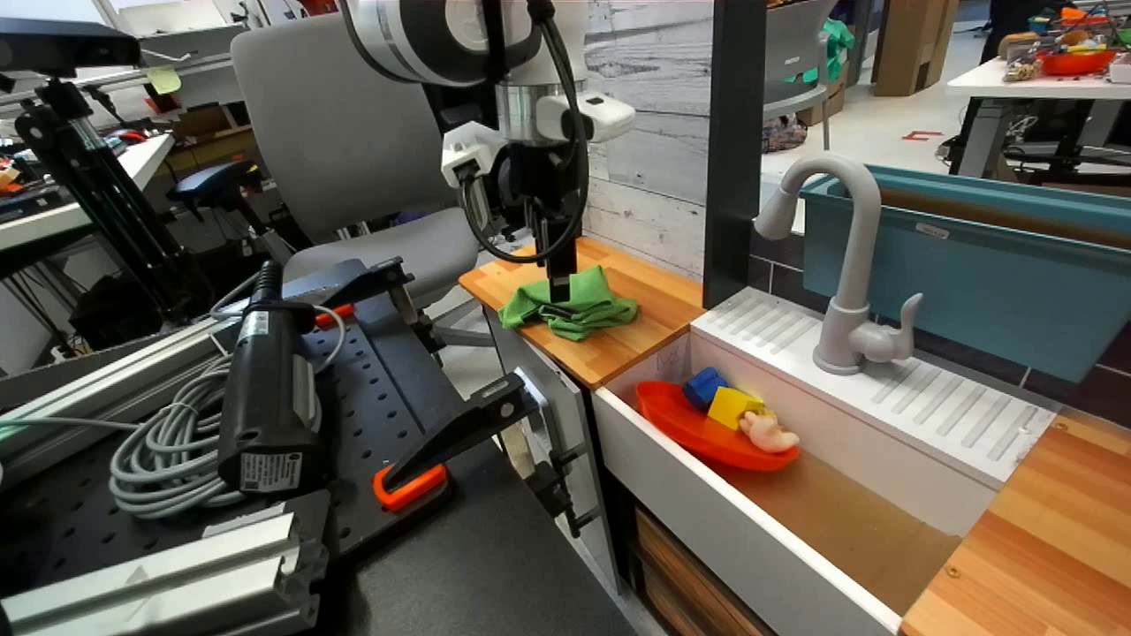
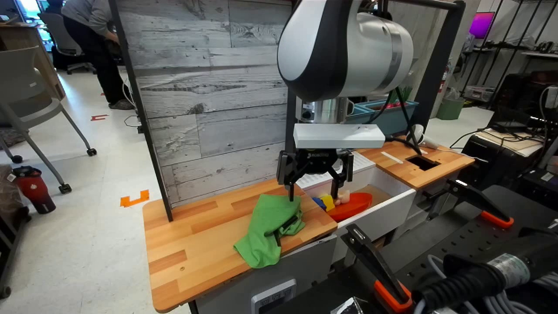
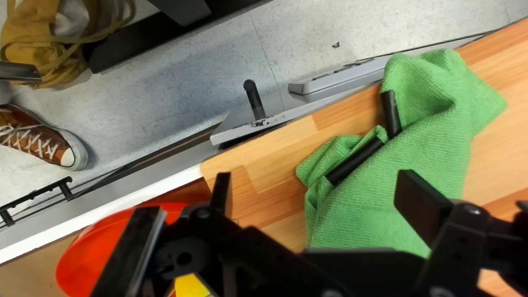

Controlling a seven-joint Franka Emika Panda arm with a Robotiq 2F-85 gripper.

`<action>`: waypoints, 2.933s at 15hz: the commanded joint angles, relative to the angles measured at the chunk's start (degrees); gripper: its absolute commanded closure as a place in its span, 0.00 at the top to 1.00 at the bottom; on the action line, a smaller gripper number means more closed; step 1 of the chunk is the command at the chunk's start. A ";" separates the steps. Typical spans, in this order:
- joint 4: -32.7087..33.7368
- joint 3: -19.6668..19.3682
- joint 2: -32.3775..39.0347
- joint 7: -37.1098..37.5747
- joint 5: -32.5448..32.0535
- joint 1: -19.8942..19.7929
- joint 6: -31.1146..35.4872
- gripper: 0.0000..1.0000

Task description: Slide the green cloth to the left

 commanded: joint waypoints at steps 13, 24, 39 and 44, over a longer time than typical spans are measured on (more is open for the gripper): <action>5.78 -0.62 4.74 -1.85 3.72 1.10 -0.25 1.00; 6.26 -0.77 5.44 -1.83 3.71 1.24 -0.25 1.00; 10.01 -1.30 7.32 0.93 3.27 6.06 1.68 1.00; 11.76 -1.86 9.42 1.03 3.23 6.34 1.58 1.00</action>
